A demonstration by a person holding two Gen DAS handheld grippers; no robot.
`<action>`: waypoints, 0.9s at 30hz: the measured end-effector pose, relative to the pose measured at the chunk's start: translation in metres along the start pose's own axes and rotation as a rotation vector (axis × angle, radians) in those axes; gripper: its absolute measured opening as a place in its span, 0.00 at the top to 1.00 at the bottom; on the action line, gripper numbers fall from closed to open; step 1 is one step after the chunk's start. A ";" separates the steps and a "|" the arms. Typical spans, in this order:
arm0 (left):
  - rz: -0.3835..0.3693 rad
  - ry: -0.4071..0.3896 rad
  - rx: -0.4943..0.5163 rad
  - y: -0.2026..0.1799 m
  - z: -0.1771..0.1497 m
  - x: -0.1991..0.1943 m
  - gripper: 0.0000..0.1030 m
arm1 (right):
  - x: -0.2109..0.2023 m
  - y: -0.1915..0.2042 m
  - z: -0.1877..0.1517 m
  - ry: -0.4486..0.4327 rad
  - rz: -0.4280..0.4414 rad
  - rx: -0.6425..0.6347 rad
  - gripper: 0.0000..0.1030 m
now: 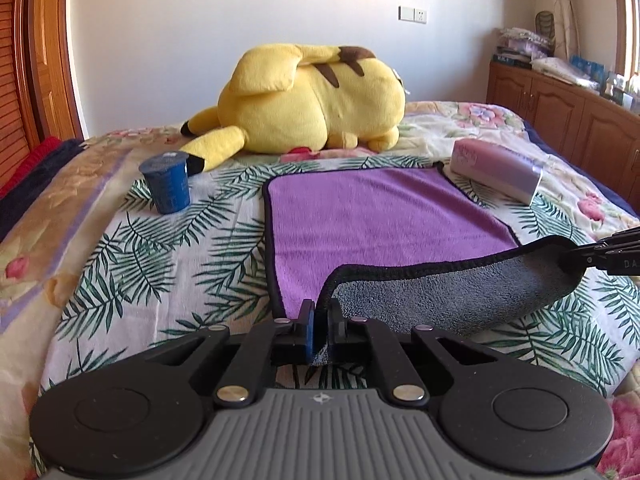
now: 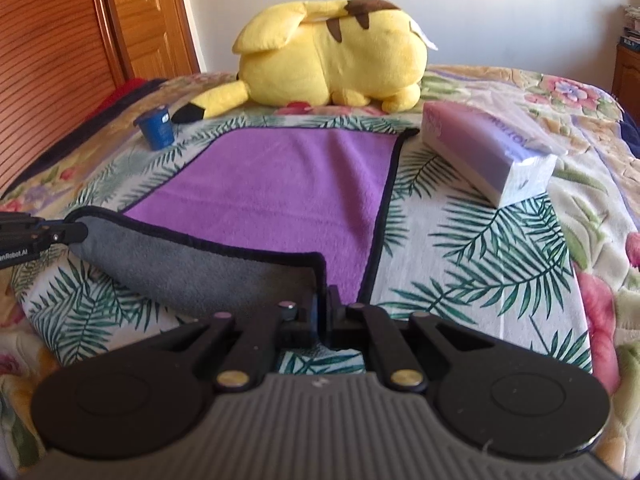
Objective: Fold towel
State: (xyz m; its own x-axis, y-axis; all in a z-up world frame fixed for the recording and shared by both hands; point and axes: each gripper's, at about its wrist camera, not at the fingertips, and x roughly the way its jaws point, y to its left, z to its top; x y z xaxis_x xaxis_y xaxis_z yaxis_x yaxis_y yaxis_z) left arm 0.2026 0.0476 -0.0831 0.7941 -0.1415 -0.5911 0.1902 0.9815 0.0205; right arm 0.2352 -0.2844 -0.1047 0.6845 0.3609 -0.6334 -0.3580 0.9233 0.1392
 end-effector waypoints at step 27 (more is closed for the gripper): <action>-0.009 -0.094 -0.003 -0.002 0.020 -0.027 1.00 | -0.016 0.004 0.012 -0.126 -0.006 -0.060 0.96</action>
State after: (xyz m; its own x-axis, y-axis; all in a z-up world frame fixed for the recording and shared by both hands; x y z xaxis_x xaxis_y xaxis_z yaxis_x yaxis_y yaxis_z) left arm 0.1929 0.0470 -0.0510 0.8430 -0.1616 -0.5131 0.1961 0.9805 0.0133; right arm 0.2302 -0.2849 -0.0846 0.7597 0.3722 -0.5332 -0.3883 0.9174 0.0871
